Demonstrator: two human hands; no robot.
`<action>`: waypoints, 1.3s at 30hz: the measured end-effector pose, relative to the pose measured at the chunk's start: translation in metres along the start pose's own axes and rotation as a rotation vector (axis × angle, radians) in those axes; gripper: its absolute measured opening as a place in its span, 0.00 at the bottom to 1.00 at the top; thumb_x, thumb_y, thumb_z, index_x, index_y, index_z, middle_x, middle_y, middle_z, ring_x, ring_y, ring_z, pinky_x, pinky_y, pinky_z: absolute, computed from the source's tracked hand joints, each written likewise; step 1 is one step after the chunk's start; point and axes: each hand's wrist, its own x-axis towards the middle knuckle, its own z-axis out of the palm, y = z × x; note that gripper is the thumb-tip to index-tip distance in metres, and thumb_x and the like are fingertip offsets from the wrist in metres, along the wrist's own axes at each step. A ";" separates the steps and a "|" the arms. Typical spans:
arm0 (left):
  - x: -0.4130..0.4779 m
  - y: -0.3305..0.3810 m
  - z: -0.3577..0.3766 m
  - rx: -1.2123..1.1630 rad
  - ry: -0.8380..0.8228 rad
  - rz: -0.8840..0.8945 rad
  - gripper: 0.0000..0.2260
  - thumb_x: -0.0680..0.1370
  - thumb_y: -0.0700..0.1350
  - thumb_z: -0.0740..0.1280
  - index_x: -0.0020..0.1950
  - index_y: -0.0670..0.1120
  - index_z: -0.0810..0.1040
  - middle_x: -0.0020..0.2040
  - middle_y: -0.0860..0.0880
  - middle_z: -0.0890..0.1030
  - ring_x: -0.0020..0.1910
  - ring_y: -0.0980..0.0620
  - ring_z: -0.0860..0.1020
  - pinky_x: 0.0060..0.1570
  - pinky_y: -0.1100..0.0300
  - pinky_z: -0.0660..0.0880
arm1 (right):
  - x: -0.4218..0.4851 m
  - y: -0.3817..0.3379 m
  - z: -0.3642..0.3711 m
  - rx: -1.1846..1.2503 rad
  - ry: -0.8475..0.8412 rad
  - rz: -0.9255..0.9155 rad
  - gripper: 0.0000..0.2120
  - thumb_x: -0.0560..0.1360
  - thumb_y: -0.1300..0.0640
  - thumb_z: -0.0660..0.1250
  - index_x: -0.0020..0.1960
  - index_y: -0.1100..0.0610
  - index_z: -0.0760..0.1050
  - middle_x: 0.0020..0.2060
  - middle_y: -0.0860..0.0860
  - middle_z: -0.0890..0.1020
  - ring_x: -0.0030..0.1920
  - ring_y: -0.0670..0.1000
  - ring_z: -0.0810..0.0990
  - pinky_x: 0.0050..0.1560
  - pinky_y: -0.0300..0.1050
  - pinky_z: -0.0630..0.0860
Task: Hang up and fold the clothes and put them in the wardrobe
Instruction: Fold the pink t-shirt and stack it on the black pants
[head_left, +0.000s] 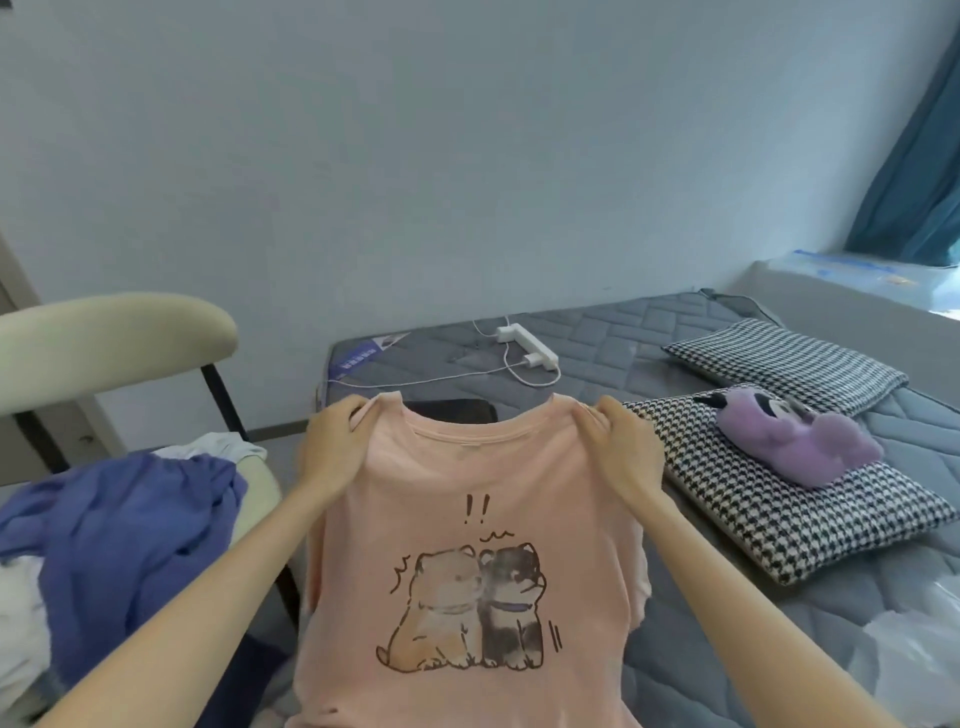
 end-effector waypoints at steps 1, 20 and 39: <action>0.002 -0.006 0.009 0.016 -0.018 -0.012 0.15 0.80 0.58 0.60 0.44 0.50 0.79 0.40 0.51 0.81 0.44 0.46 0.78 0.39 0.56 0.67 | 0.002 0.007 0.010 -0.012 -0.020 0.016 0.22 0.76 0.38 0.59 0.34 0.54 0.66 0.27 0.46 0.74 0.33 0.52 0.74 0.32 0.45 0.63; 0.086 -0.082 0.156 0.218 -0.186 -0.203 0.12 0.81 0.47 0.59 0.51 0.48 0.82 0.48 0.48 0.83 0.52 0.44 0.77 0.59 0.48 0.68 | 0.071 0.071 0.147 -0.468 -0.399 0.239 0.18 0.81 0.49 0.51 0.50 0.55 0.77 0.49 0.56 0.79 0.55 0.58 0.70 0.56 0.52 0.60; -0.052 -0.076 0.228 0.323 -0.672 -0.017 0.26 0.83 0.47 0.52 0.79 0.45 0.46 0.79 0.46 0.48 0.78 0.46 0.48 0.76 0.52 0.46 | -0.066 0.077 0.201 -0.279 -0.865 0.005 0.24 0.83 0.54 0.50 0.78 0.57 0.54 0.77 0.54 0.55 0.77 0.56 0.51 0.77 0.54 0.47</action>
